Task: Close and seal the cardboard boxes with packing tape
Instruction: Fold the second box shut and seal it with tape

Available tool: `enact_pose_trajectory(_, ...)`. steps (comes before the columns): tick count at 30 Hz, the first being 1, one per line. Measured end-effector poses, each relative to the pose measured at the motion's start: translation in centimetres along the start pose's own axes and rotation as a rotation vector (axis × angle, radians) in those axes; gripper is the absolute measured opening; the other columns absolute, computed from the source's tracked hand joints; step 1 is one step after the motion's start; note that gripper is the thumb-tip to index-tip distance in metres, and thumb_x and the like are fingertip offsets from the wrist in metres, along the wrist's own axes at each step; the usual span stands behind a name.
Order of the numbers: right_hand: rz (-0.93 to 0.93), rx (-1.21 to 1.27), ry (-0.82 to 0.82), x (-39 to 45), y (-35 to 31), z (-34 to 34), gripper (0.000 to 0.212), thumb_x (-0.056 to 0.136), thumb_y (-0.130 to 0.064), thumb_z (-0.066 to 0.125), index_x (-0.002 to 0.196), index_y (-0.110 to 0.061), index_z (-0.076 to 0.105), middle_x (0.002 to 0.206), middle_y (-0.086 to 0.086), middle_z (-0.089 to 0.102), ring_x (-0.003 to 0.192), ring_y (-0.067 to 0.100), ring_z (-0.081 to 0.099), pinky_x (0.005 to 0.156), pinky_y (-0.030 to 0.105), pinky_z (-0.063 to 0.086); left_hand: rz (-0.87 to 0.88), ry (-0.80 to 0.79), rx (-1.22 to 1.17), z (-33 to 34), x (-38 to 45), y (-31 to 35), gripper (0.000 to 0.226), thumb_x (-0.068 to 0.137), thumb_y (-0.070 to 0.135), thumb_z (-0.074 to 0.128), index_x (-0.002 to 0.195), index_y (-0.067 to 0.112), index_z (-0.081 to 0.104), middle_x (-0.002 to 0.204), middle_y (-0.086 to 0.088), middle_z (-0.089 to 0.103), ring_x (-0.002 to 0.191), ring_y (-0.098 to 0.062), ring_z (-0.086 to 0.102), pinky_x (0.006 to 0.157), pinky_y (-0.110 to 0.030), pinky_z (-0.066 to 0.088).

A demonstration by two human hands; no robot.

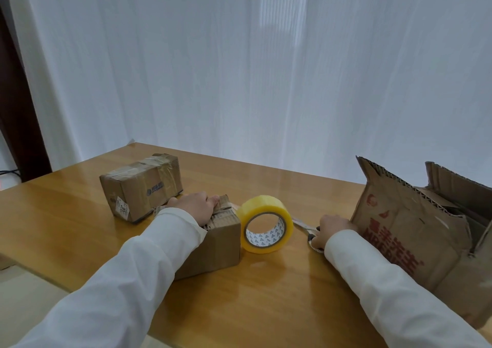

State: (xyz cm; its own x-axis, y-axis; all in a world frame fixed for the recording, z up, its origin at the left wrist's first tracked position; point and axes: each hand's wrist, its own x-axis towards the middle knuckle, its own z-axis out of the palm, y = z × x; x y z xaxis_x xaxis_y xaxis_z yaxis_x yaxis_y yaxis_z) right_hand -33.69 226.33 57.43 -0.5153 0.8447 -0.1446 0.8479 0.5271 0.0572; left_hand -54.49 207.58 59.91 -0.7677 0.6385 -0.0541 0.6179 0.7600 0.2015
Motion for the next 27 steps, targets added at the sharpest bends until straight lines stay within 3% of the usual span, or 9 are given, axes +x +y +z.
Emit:
enact_pose_trajectory(2, 0.012, 0.18, 0.037, 0.1, 0.3, -0.7, 0.028, 0.088, -0.041, 0.058, 0.093, -0.013, 0.058, 0.081, 0.0, 0.056, 0.07, 0.017, 0.054, 0.058, 0.023, 0.043, -0.002, 0.0, -0.001, 0.0, 0.1, 0.0, 0.051, 0.101, 0.05, 0.014, 0.122, 0.018, 0.048, 0.133, -0.008, 0.052, 0.125, -0.03, 0.043, 0.105, -0.041, 0.026)
enact_pose_trajectory(4, -0.026, 0.695, -0.013, 0.0, 0.1, -2.0, 0.025, 0.089, -0.033, 0.06, 0.077, -0.011, 0.057, 0.069, 0.003, 0.056, 0.056, 0.015, 0.05, 0.05, 0.022, 0.041, -0.004, -0.004, -0.005, 0.0, 0.3, -0.1, 0.051, 0.1, 0.05, 0.014, 0.123, 0.019, 0.048, 0.134, -0.008, 0.051, 0.126, -0.03, 0.043, 0.104, -0.041, 0.026)
enact_pose_trajectory(6, -0.098, 1.203, -0.16, -1.2, -0.5, -3.9, 0.03, 0.09, -0.039, 0.062, 0.079, -0.011, 0.061, 0.069, 0.004, 0.057, 0.053, 0.012, 0.046, 0.049, 0.021, 0.043, -0.009, -0.021, -0.019, 0.1, 0.7, -0.4, 0.051, 0.1, 0.052, 0.014, 0.123, 0.021, 0.048, 0.135, -0.007, 0.051, 0.127, -0.03, 0.042, 0.103, -0.043, 0.025)
enact_pose_trajectory(8, -0.233, 1.357, -0.398, -2.8, -1.0, -5.5, 0.042, 0.089, -0.055, 0.054, 0.086, -0.013, 0.06, 0.074, 0.001, 0.058, 0.054, 0.01, 0.047, 0.05, 0.022, 0.045, -0.011, -0.031, -0.031, 0.0, 1.1, -0.8, 0.052, 0.099, 0.053, 0.014, 0.123, 0.022, 0.048, 0.135, -0.006, 0.051, 0.128, -0.03, 0.041, 0.103, -0.044, 0.024)
enact_pose_trajectory(10, -0.429, 1.295, -0.698, -4.2, -1.5, -6.0, 0.06, 0.077, -0.073, 0.047, 0.09, -0.014, 0.055, 0.079, 0.001, 0.055, 0.053, 0.009, 0.049, 0.049, 0.023, 0.046, -0.011, -0.034, -0.03, -0.2, 1.3, -1.1, 0.052, 0.1, 0.052, 0.014, 0.124, 0.021, 0.049, 0.135, -0.006, 0.051, 0.128, -0.029, 0.042, 0.103, -0.043, 0.023)
enact_pose_trajectory(13, -0.614, 1.072, -0.967, -5.3, -2.7, -4.6, 0.093, 0.038, -0.09, 0.061, 0.093, -0.015, 0.054, 0.083, 0.001, 0.057, 0.055, 0.01, 0.053, 0.053, 0.025, 0.053, 0.0, -0.037, -0.031, -0.6, 1.4, -1.7, 0.051, 0.101, 0.05, 0.015, 0.123, 0.02, 0.049, 0.136, -0.006, 0.051, 0.128, -0.028, 0.043, 0.103, -0.042, 0.022)
enact_pose_trajectory(19, -0.58, 0.958, -1.024, -5.4, -4.6, -1.6, 0.114, 0.02, -0.094, 0.059, 0.102, -0.014, 0.054, 0.089, 0.002, 0.061, 0.061, 0.011, 0.061, 0.061, 0.032, 0.058, 0.013, -0.032, -0.034, -0.6, 1.4, -2.1, 0.048, 0.101, 0.05, 0.016, 0.119, 0.021, 0.05, 0.13, -0.006, 0.055, 0.124, -0.028, 0.046, 0.102, -0.042, 0.022)
enact_pose_trajectory(27, -0.593, 0.941, -1.058, -4.8, -4.7, -1.7, 0.11, 0.029, -0.097, 0.052, 0.102, -0.014, 0.053, 0.092, 0.003, 0.062, 0.06, 0.01, 0.062, 0.055, 0.027, 0.055, 0.009, -0.028, -0.026, -0.5, 1.5, -2.2, 0.044, 0.101, 0.051, 0.015, 0.11, 0.023, 0.048, 0.13, -0.007, 0.054, 0.124, -0.029, 0.046, 0.102, -0.042, 0.023)
